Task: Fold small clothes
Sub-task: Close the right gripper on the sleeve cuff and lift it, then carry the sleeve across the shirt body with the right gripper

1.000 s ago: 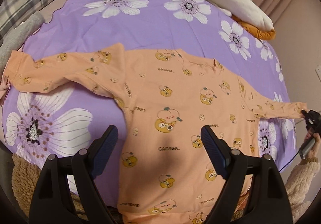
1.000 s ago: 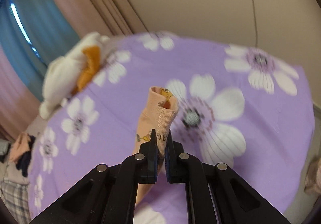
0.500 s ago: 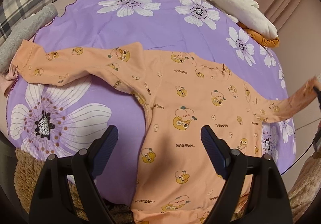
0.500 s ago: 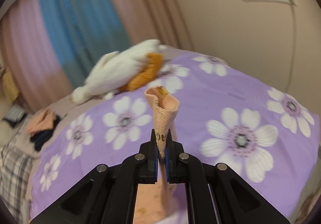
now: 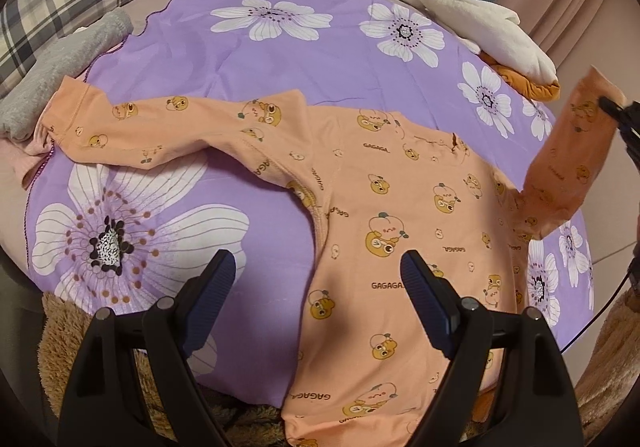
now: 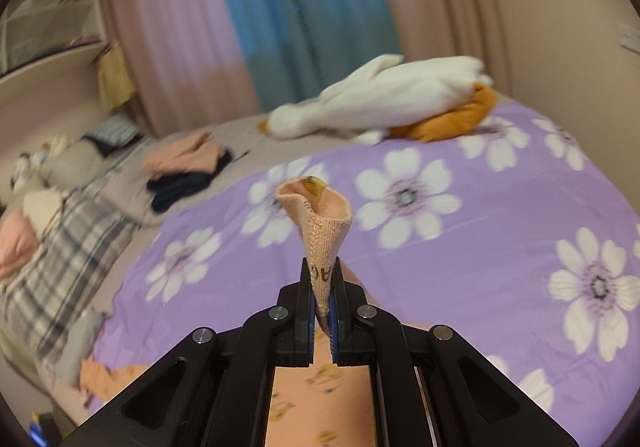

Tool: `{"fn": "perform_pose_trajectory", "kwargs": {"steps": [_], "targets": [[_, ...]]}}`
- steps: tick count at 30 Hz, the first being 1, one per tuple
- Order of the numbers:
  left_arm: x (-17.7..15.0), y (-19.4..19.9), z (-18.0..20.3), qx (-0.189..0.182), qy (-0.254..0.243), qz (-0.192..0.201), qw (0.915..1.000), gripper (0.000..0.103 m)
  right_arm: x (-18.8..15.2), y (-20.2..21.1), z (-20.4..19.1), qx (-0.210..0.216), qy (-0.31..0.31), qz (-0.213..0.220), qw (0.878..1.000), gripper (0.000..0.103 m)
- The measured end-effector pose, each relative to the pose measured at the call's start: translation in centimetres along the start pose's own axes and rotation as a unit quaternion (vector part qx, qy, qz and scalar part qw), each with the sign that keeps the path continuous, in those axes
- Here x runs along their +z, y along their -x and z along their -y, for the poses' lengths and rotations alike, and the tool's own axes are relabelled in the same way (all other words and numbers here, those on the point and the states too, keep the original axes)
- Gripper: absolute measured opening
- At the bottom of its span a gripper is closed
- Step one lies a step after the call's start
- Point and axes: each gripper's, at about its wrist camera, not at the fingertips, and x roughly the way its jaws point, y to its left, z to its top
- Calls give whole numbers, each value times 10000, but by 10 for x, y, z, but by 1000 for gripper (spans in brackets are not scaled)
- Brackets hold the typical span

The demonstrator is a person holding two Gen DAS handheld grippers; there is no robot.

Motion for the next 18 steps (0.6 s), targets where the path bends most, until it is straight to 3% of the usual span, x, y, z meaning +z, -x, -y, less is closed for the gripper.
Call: {"fn": "perform_pose_trajectory", "kwargs": {"steps": [11, 18], "targets": [[-4, 3, -15, 88, 97, 40, 9999, 85, -49, -56, -77, 371, 420, -906, 9943, 7], [-6, 1, -21, 116, 162, -3, 9998, 85, -107, -104, -110, 503, 770, -1830, 9788, 7]]}}
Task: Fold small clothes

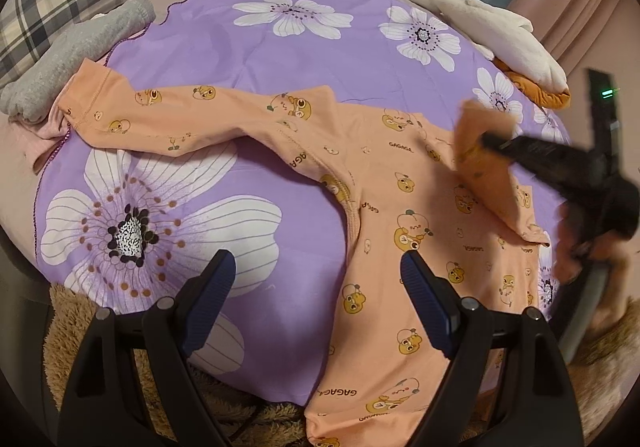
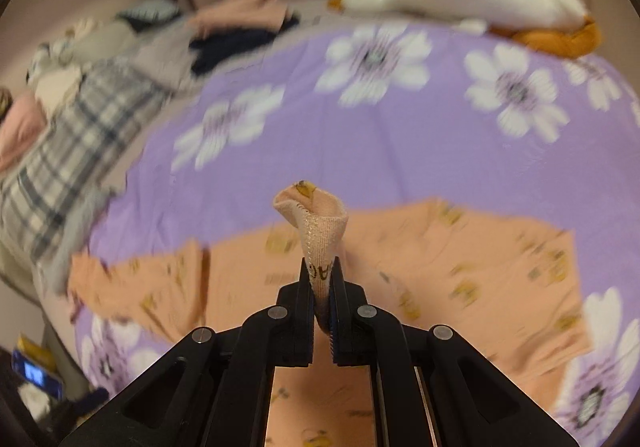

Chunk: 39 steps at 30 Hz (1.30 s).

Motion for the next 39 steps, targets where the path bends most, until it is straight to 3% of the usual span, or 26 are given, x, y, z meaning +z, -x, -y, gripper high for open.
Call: {"fn": "perform_pose_trajectory", "kwargs": {"steps": [6, 11, 13, 15, 16, 22, 24, 30, 34, 38, 39], "targets": [[-2, -2, -1, 17, -5, -53, 10000, 85, -33, -50, -26, -57, 355, -769, 9964, 7], [-3, -6, -2, -23, 10, -85, 10000, 85, -40, -58, -25, -128, 342, -950, 9948, 9], [-3, -8, -2, -51, 9, -108, 9999, 85, -42, -55, -22, -20, 325, -977, 9947, 17], [-1, -9, -2, -82, 8, -118, 9999, 85, -43, -48, -20, 240, 285, -1011, 9942, 48], [0, -9, -1, -108, 9, -110, 9999, 85, -43, -41, -19, 395, 247, -974, 9942, 54], [17, -16, 9, -458, -53, -87, 9989, 86, -36, 14, 11, 813, -169, -438, 9956, 62], [26, -24, 19, -680, -151, -85, 9975, 86, -35, 30, 32, 656, -401, -240, 9968, 65], [52, -79, 55, -1167, -317, -566, 9910, 86, -45, 63, 102, -544, -1069, 208, 9926, 65], [65, -124, 75, -1431, -188, -998, 9845, 84, -63, 75, 146, -697, -1669, 233, 9832, 65], [70, -149, 79, -1421, 305, -1067, 9836, 75, -76, 81, 174, -899, -2066, 231, 9740, 65], [71, -149, 80, -1412, 374, -949, 9847, 64, -80, 82, 182, -913, -2151, 224, 9721, 65]]}}
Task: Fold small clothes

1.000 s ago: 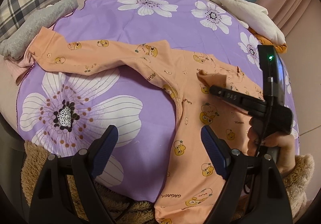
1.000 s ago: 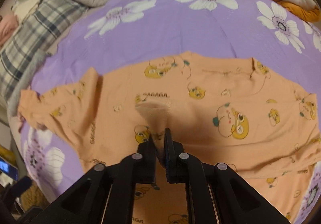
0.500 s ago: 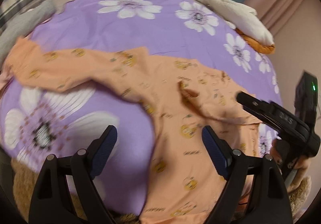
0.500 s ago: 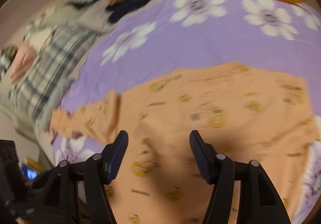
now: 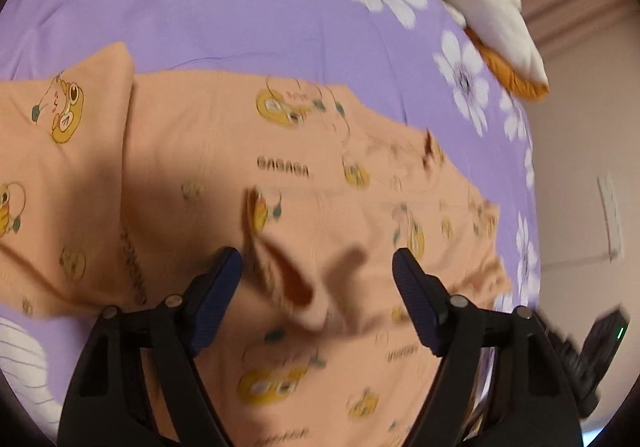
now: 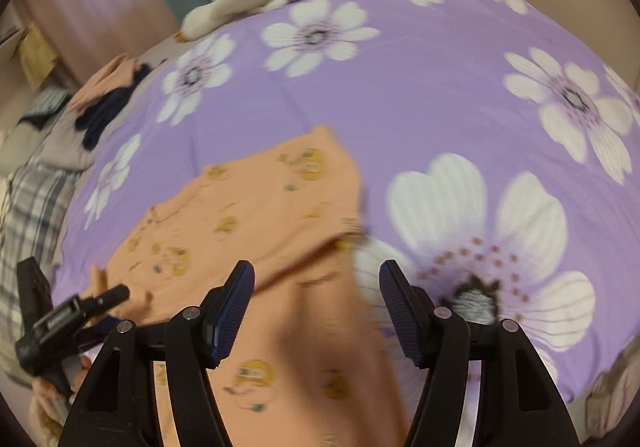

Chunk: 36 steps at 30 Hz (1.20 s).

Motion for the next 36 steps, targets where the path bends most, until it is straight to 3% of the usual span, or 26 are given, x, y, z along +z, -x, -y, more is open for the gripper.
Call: {"fn": "perform_pose_trajectory", "kwargs": {"steps": [1, 3, 5, 9, 13, 17, 23, 28, 31, 36], "targets": [[1, 1, 1, -14, -10, 62, 10000, 54, 0, 0, 8, -32, -108, -21, 9999, 65], [1, -3, 4, -78, 13, -6, 10000, 22, -2, 0, 19, -49, -260, -19, 9996, 65], [-2, -10, 6, -301, -19, -191, 9994, 5, -3, -2, 26, -58, -369, -39, 9993, 65], [-6, 2, 19, -27, -403, 258, 9989, 4, -4, -4, 33, -2, -504, -63, 9987, 65], [8, 30, 28, -274, -505, 638, 9963, 4, -6, -10, 31, -6, -425, -129, 9990, 65], [21, 50, 34, 66, -871, 1139, 9897, 4, -7, -16, 28, 50, -420, -223, 9989, 65], [26, 35, 5, 572, -821, 955, 9904, 5, -9, -31, 14, 74, -132, -375, 9992, 65], [26, 19, -13, 760, -691, 772, 9917, 5, -7, -39, 4, 101, 109, -411, 9990, 62], [22, 9, -18, 1004, -715, 670, 9901, 6, -5, -46, 0, 27, 247, -437, 9987, 54], [20, 2, -27, 957, -571, 541, 9923, 8, -4, -55, -3, -393, 385, -353, 9979, 13]]}}
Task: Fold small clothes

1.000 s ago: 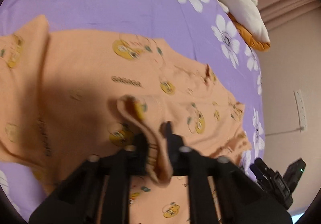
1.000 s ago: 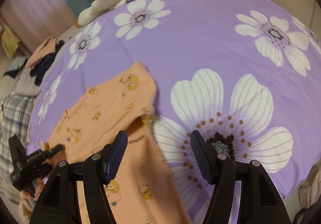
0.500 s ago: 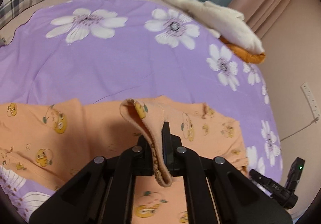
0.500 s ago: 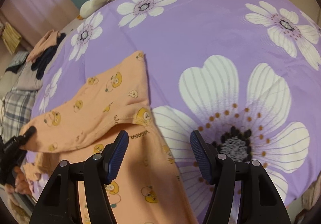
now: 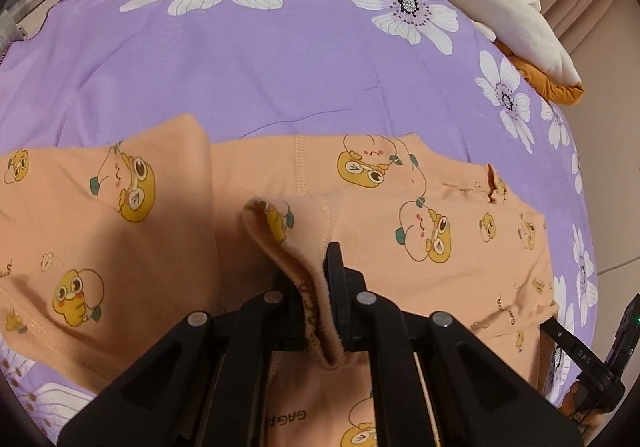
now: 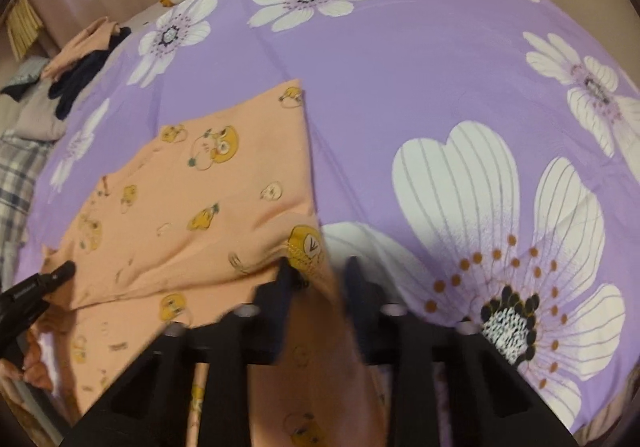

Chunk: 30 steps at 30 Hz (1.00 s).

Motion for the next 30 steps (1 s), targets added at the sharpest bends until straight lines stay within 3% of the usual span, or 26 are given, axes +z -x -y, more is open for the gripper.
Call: {"fn": "perform_pose_trajectory", "kwargs": {"steps": [2, 7, 16, 20, 22, 24, 30], "targets": [[1, 0, -3, -74, 58, -59, 9999, 8, 1, 2, 1, 59, -15, 3, 10000, 5], [0, -2, -3, -59, 20, -101, 9999, 9, 1, 15, 11, 133, -225, 119, 9996, 3], [5, -2, -8, -156, 178, -254, 9994, 10, -7, 0, 16, 62, -332, -122, 9994, 1], [6, 7, -5, 21, 114, -330, 9994, 12, -7, -2, 19, 142, -376, -131, 9991, 1], [7, 16, -5, 352, 48, -228, 9991, 22, -7, -2, 19, 160, -382, -132, 9991, 0], [9, 28, -7, 466, 34, -85, 9989, 19, -7, -2, 19, 181, -397, -136, 9990, 0], [7, 65, 6, 41, -158, 292, 9994, 19, -7, -2, 21, 173, -397, -130, 9990, 0]]}}
